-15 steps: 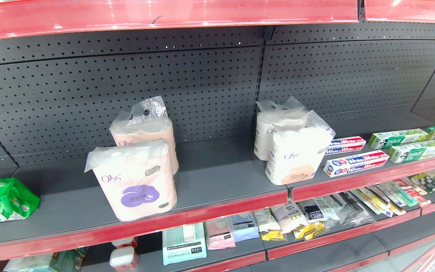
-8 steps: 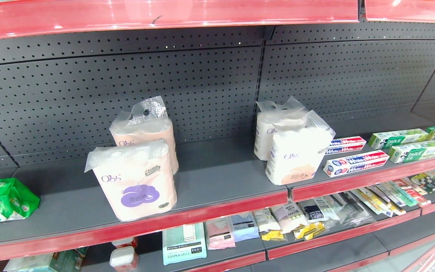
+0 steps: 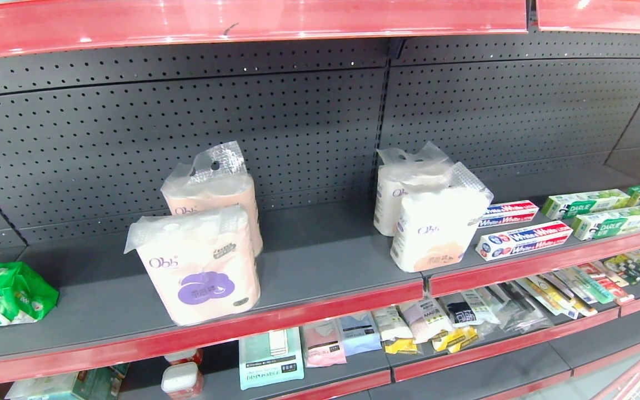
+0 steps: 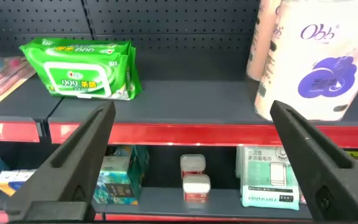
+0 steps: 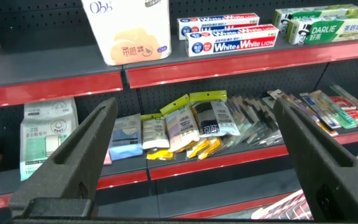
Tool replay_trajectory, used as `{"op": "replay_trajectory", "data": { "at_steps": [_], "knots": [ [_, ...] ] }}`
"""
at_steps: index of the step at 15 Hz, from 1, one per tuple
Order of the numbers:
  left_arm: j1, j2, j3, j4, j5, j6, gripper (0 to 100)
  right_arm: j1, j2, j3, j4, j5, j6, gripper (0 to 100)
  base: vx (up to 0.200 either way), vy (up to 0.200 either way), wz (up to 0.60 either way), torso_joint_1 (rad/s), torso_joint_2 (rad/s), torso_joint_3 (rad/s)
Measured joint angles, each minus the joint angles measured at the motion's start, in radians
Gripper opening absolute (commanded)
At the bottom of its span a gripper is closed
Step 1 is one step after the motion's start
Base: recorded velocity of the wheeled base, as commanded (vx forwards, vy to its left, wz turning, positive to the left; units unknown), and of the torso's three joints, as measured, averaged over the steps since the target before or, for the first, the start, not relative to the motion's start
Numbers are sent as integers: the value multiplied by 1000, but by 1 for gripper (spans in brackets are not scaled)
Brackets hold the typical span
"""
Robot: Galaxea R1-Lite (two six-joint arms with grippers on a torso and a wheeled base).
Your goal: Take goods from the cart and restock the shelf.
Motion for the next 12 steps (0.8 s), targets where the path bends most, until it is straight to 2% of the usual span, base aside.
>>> {"op": "replay_trajectory", "data": {
  "at_steps": [2,6,12],
  "knots": [
    [0,0,1,0,14,10,100,0,0,0,0,0,-1,100,0,0,600,2,2,5],
    [0,0,1,1,17,10,100,0,0,0,0,0,0,100,0,0,600,2,0,4],
    [0,0,0,0,14,3,100,0,0,0,0,0,2,100,0,0,0,0,0,0]
  ]
}}
